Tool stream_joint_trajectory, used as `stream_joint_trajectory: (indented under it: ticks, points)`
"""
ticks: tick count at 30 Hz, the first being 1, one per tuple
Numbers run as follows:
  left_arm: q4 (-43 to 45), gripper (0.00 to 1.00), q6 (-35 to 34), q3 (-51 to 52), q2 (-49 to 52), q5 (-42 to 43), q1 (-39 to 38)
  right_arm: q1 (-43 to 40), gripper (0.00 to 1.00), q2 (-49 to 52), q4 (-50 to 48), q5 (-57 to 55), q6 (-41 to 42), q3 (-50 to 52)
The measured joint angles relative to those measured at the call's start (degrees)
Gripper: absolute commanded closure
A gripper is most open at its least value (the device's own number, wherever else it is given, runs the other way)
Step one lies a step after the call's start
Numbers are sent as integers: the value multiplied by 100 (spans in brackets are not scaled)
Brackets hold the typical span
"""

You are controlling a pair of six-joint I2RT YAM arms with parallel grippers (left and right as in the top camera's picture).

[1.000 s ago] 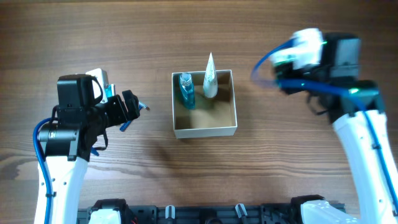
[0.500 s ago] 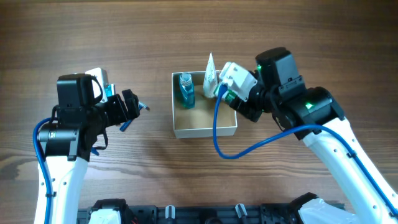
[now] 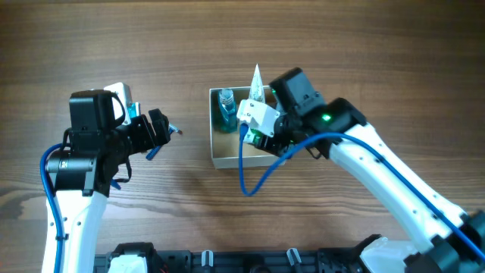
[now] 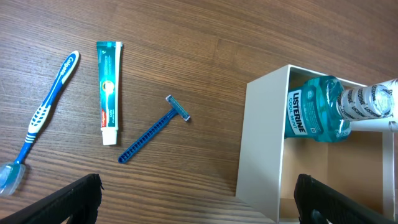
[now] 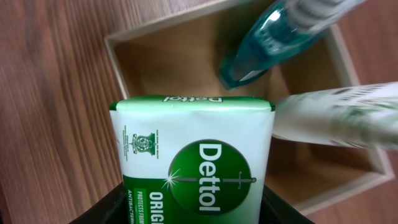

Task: Pack container
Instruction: 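Carry the Dettol soap into the box and release it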

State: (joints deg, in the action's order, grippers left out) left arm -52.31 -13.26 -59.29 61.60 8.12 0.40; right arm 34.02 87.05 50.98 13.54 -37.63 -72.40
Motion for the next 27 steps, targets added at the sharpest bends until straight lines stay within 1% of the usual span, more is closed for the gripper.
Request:
stream_joint_trajectory:
  ticks: [3,4,7,9,10,11,12,13,14,15,17,19,20,27]
  points:
    - [0,0,0,0,0,0,0,2,95,295,-70,-4,0,4]
    - [0,0,0,0,0,0,0,2,93,358,-87,-2,-2,4]
    - [0,0,0,0,0,0,0,2,80,514,-136,-11,0,4]
    - [0,0,0,0,0,0,0,2,77,566,-149,-33,0,4]
    - [0,0,0,0,0,0,0,2,74,577,-151,-39,0,4]
    - [0,0,0,0,0,0,0,2,68,577,-151,-50,0,4]
    - [0,0,0,0,0,0,0,2,60,577,-153,-50,0,4]
    - [0,0,0,0,0,0,0,2,50,577,-157,-50,0,4]
    - [0,0,0,0,0,0,0,2,36,577,-157,-50,0,4]
    - [0,0,0,0,0,0,0,2,34,577,-157,-50,2,4]
    - [0,0,0,0,0,0,0,2,30,577,-184,-50,17,4]
    - [0,0,0,0,0,0,0,2,25,577,-208,-50,22,4]
    - [0,0,0,0,0,0,0,2,25,577,-219,-52,20,4]
    - [0,0,2,0,0,0,0,2,31,577,-341,-76,173,4]
